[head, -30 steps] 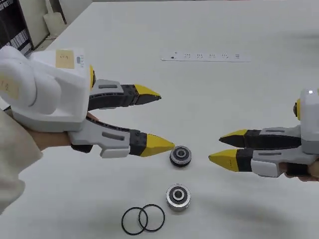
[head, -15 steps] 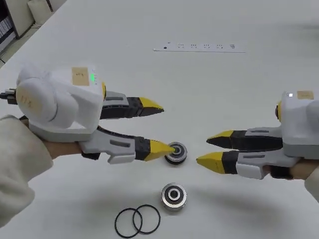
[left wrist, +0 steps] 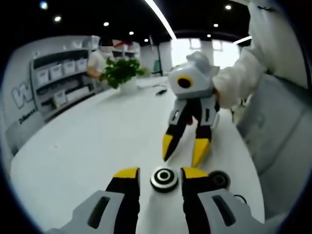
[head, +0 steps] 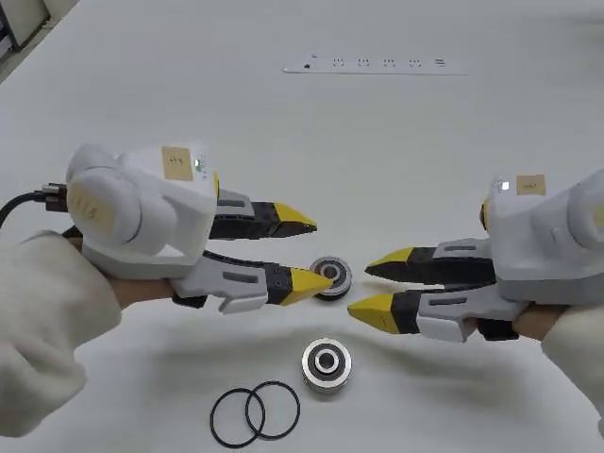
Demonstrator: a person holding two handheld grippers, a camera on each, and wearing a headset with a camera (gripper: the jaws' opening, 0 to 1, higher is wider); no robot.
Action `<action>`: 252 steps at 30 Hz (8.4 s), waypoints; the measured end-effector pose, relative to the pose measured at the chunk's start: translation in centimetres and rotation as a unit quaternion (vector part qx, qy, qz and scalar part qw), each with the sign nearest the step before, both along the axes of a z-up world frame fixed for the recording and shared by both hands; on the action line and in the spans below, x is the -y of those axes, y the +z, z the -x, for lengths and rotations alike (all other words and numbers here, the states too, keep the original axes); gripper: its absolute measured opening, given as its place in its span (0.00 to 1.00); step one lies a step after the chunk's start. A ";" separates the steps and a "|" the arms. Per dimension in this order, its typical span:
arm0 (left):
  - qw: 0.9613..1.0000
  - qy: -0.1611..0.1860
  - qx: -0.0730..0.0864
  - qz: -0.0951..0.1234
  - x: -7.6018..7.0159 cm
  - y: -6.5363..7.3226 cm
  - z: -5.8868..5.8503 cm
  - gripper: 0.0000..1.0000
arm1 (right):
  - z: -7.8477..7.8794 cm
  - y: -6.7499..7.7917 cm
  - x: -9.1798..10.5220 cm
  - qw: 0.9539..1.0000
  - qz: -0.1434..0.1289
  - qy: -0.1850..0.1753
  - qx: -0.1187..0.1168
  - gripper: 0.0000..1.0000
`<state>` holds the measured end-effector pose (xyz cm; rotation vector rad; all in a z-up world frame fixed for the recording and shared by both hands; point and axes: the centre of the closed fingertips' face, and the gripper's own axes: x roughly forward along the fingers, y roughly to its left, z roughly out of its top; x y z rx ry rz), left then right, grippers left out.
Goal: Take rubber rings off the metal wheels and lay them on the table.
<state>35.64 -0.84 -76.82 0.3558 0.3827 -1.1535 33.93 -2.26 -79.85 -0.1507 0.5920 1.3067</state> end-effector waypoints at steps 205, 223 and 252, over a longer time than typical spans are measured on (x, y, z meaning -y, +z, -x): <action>0.992 0.123 0.029 0.010 -11.2 8.7 9.3 0.70 | 3.6 10.0 -1.5 0.996 -0.041 -0.075 0.005 0.00; 0.989 0.149 0.021 0.006 -13.9 8.2 11.3 0.72 | 4.9 9.8 -3.2 0.998 -0.029 -0.047 -0.002 0.00; 0.987 0.161 0.012 0.020 -15.6 6.9 12.1 0.81 | 5.8 8.0 -5.9 1.000 0.007 -0.019 -0.014 0.00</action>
